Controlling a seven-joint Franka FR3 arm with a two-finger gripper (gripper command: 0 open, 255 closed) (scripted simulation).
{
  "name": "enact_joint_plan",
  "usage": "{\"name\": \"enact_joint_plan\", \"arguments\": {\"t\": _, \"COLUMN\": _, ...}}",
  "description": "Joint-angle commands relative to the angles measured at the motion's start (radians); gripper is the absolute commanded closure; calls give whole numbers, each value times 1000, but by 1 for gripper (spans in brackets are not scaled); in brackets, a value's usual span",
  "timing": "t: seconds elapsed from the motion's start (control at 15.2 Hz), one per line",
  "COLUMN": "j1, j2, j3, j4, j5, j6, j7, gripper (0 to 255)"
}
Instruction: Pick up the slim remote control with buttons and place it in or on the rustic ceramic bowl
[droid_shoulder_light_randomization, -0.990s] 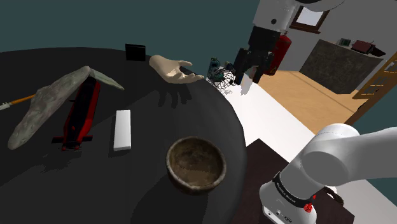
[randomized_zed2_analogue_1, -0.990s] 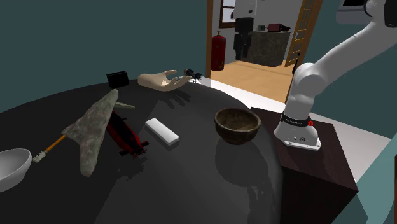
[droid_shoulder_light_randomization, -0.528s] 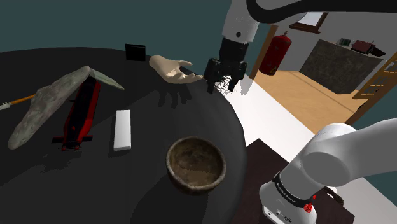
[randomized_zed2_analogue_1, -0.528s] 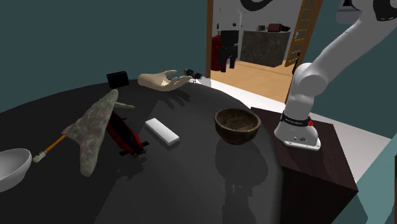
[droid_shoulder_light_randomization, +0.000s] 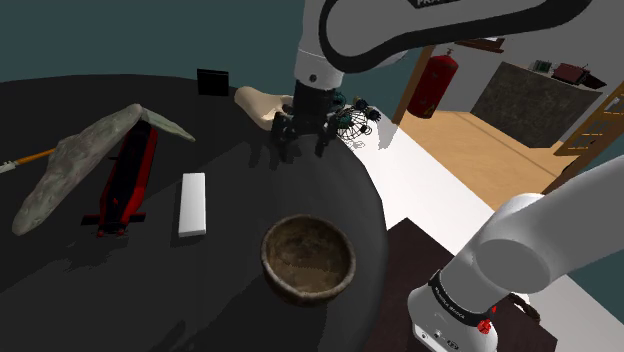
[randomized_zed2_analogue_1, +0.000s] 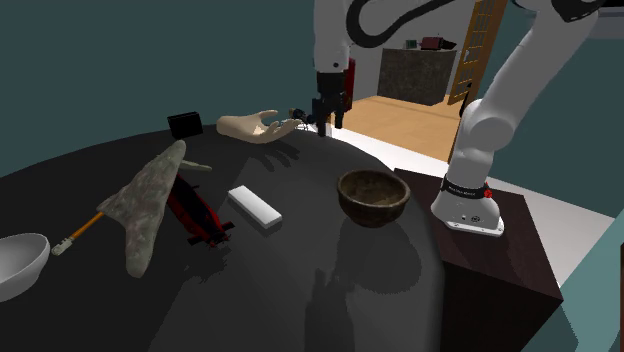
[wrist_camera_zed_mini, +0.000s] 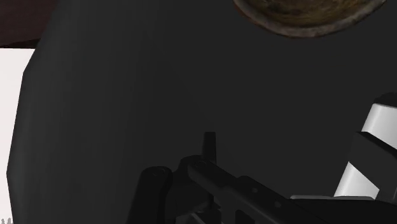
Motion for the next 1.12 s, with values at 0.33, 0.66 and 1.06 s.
{"name": "enact_joint_plan", "arguments": {"t": 0.33, "j1": 6, "j2": 282, "j3": 103, "j4": 145, "j5": -117, "j6": 142, "j7": 175, "gripper": 0}}
{"name": "enact_joint_plan", "arguments": {"t": 0.66, "j1": 46, "j2": 496, "j3": 128, "j4": 290, "j5": -253, "j6": 190, "j7": 312, "gripper": 0}}
{"name": "enact_joint_plan", "arguments": {"t": 1.06, "j1": 148, "j2": 750, "j3": 98, "j4": 518, "j5": -402, "j6": 192, "j7": 442, "gripper": 0}}
